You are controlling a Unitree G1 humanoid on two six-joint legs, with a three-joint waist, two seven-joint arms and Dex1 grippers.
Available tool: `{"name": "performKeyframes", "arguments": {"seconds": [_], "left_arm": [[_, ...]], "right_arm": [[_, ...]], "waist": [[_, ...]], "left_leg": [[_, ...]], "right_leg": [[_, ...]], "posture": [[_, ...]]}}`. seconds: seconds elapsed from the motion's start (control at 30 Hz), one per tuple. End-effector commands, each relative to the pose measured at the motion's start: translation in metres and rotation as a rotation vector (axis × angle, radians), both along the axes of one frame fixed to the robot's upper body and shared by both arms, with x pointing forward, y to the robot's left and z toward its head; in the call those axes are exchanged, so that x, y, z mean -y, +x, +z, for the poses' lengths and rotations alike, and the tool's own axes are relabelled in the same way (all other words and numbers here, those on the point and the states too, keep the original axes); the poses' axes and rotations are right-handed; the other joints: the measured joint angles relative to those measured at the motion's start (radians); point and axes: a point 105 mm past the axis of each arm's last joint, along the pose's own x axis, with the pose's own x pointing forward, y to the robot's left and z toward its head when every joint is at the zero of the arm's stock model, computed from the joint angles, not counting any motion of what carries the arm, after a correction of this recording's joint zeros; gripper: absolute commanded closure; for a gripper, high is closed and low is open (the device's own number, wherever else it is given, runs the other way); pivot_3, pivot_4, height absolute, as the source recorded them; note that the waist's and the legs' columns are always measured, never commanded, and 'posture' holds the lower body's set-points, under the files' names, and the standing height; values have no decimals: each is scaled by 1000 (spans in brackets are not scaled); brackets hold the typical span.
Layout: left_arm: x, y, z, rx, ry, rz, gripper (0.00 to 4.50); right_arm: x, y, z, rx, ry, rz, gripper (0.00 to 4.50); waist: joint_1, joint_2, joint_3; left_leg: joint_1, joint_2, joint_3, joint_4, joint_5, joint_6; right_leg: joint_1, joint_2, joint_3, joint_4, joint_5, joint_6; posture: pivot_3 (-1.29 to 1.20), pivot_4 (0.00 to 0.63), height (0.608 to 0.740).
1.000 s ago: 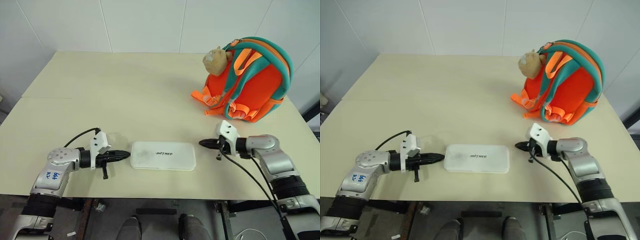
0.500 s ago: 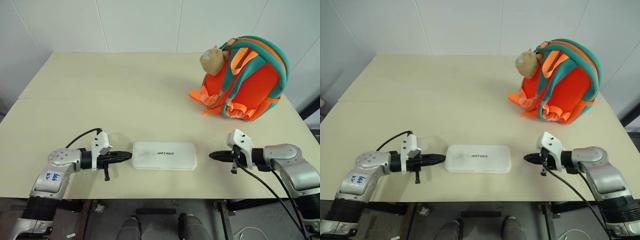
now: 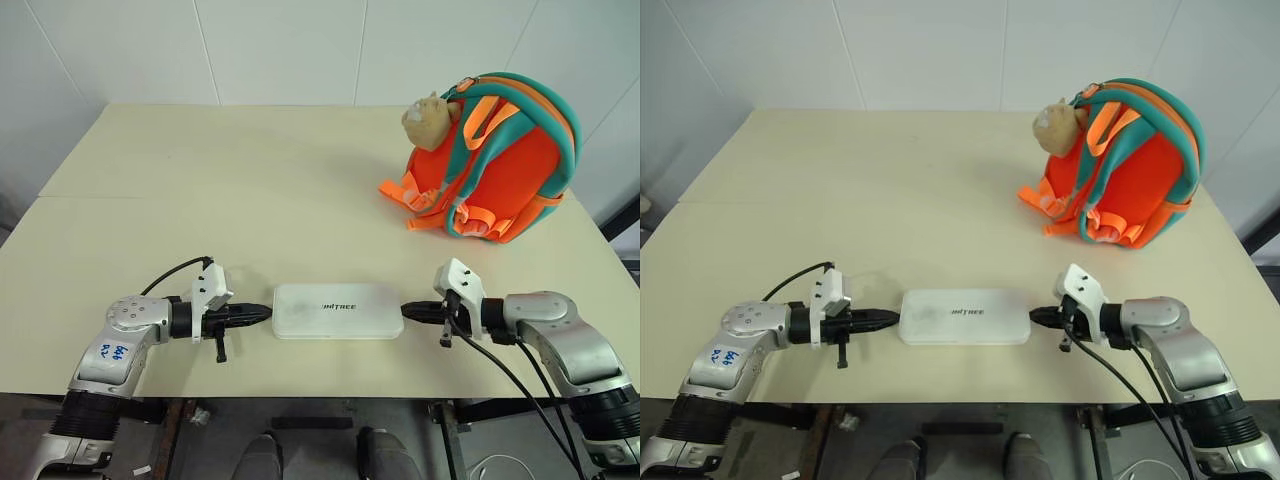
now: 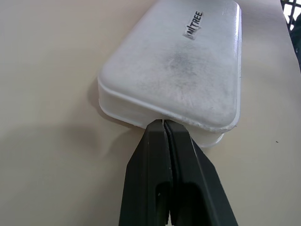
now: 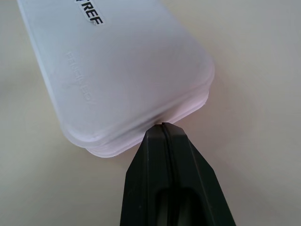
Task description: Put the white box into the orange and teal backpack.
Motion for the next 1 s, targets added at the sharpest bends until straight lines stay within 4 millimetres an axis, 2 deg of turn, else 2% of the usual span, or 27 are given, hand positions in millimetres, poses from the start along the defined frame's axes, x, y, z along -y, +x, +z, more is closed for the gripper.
{"name": "performKeyframes", "arguments": {"seconds": [0.03, 0.17, 0.3, 0.43, 0.53, 0.63, 0.7, 0.77, 0.9, 0.97, 1.0], "left_arm": [[12, 3, 6, 30, -17, -32, 4456], [9, 6, 7, 44, -12, -16, 4456], [-2, 6, 11, 42, -1, 16, 4456], [-17, 10, 13, 55, 31, 76, 3251], [-25, 10, 15, 46, 33, 101, 2248], [-36, 7, 18, 3, 26, 131, 1291], [-38, 3, 23, -79, -50, 149, 654], [-35, -6, 29, -231, -155, 121, 32], [-31, -13, 40, -362, -269, 99, 0], [-30, -13, 42, -423, -310, 102, 0], [-33, -7, 40, -457, -337, 134, 0]], "right_arm": [[-12, 3, 13, 41, 25, 40, 4500], [-9, 1, 14, 27, 16, 41, 4500], [2, -6, 13, -21, 13, 28, 4500], [20, -6, 13, -27, -13, -19, 4500], [28, -8, 14, -44, -24, -24, 3893], [36, -7, 19, -32, -39, -31, 2913], [36, -6, 26, -47, -23, -22, 2242], [29, -16, 33, -116, 24, 50, 1563], [25, -27, 38, -197, 45, 114, 171], [24, -28, 38, -207, 42, 127, 73], [21, -25, 37, -210, 35, 133, 73]], "waist": [[0, 0, 0], [1, 0, 0], [0, 0, 0], [0, 0, 0], [0, 0, 0], [-2, 0, 0], [-3, 0, 0], [-2, 0, 0], [-1, 0, 0], [1, 0, 0], [1, 0, 0]], "left_leg": [[0, 0, 0, 0, 0, 0], [0, 0, 0, 0, 0, 0], [0, 0, 0, 0, 0, 0], [0, 0, 0, 0, 0, 0], [0, 0, 0, 0, 0, 0], [0, 0, 0, 0, 0, 0], [0, 0, 0, 0, 0, 0], [0, 0, 0, 0, 0, 1], [0, 0, 0, 0, 0, 1], [0, 0, 0, 0, -1, 1], [0, 0, 0, 0, 0, 1]], "right_leg": [[0, 0, 0, 0, 0, 0], [0, 0, 0, 0, 0, 1], [0, 0, 0, 0, 1, 1], [0, 0, 0, 0, 1, 1], [0, 0, 0, 0, 0, 1], [0, 0, 0, 0, 0, 1], [0, 0, 0, 0, 0, 1], [0, 0, 0, 0, 0, 1], [0, 0, 0, 0, 0, 1], [0, 0, 0, 0, 0, 1], [0, 0, 0, 0, 0, 1]], "posture": [[0, 150, 740], [0, 150, 740], [0, 150, 740], [0, 150, 740], [0, 150, 740], [0, 150, 740], [0, 150, 740], [0, 150, 740], [0, 150, 740], [0, 150, 740], [0, 150, 740]]}}
